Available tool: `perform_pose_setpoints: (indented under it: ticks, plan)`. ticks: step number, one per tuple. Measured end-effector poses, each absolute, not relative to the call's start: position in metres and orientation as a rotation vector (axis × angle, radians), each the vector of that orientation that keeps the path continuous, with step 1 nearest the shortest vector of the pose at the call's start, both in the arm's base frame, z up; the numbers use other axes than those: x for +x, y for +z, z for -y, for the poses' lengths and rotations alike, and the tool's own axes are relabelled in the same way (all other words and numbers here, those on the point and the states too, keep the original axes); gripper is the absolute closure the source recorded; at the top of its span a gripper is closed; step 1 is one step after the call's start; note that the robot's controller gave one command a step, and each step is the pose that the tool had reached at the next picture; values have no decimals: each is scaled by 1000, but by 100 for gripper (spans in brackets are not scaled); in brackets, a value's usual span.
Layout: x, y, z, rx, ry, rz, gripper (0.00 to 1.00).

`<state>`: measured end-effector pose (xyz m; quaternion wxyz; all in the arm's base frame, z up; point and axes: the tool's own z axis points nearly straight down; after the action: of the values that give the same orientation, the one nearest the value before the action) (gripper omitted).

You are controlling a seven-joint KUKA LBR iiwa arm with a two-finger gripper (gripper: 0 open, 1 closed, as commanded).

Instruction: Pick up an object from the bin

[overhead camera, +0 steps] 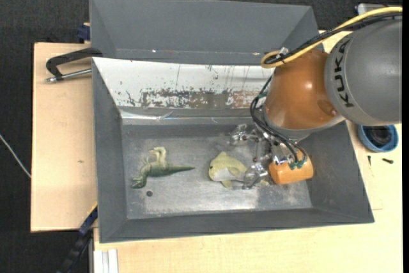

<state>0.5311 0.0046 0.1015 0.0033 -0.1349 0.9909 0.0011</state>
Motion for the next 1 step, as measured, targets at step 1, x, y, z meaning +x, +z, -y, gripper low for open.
perform_pose_setpoints:
  ticks: [1]
  plan:
    - [519,72,-8,-73,4,-3136,0]
